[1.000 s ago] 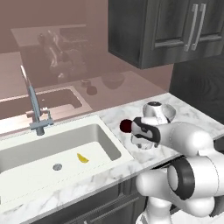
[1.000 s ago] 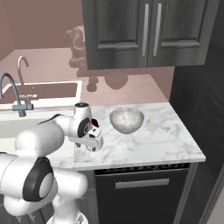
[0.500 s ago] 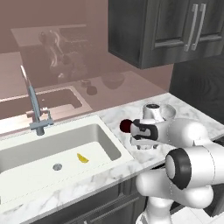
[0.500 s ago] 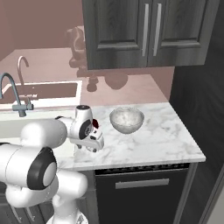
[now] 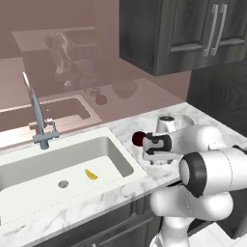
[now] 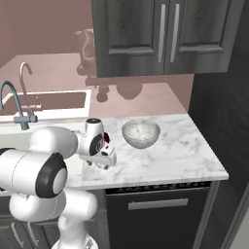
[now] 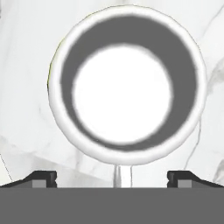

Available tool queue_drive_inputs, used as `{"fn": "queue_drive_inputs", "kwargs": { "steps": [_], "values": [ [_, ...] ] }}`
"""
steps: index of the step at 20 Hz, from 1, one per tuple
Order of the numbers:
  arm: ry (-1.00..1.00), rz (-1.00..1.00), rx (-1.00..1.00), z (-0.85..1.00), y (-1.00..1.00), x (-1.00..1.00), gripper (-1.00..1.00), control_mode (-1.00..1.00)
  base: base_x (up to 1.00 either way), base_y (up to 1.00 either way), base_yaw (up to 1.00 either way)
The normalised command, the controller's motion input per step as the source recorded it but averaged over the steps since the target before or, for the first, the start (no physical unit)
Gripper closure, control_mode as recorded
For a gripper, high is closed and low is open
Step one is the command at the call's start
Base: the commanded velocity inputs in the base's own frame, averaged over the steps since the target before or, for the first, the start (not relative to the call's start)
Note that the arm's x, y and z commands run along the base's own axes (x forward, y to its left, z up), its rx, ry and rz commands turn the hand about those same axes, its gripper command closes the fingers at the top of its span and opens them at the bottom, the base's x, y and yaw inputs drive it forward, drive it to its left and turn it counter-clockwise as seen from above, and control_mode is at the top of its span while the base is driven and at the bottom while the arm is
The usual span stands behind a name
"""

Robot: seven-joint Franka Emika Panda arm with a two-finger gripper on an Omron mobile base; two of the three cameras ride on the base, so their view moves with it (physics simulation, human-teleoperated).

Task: Clear the mugs and bowl far away from the sink.

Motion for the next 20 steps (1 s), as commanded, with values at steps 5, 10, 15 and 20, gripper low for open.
{"fn": "queue_drive_inputs", "kwargs": {
  "steps": [5, 10, 15, 20],
  "values": [
    [0.00, 0.00, 0.00, 0.00, 0.00, 0.18, -1.00, -1.00, 0.00, 0.00, 0.00],
    [0.00, 0.00, 0.00, 0.00, -0.01, 0.09, -1.00, -1.00, 0.00, 0.00, 0.00],
    [0.00, 0.00, 0.00, 0.00, 0.00, 0.00, 1.00, -1.00, 0.00, 0.00, 0.00],
    [0.00, 0.00, 0.00, -0.02, -0.06, -0.04, 1.00, -1.00, 0.00, 0.00, 0.00]
  ]
}}
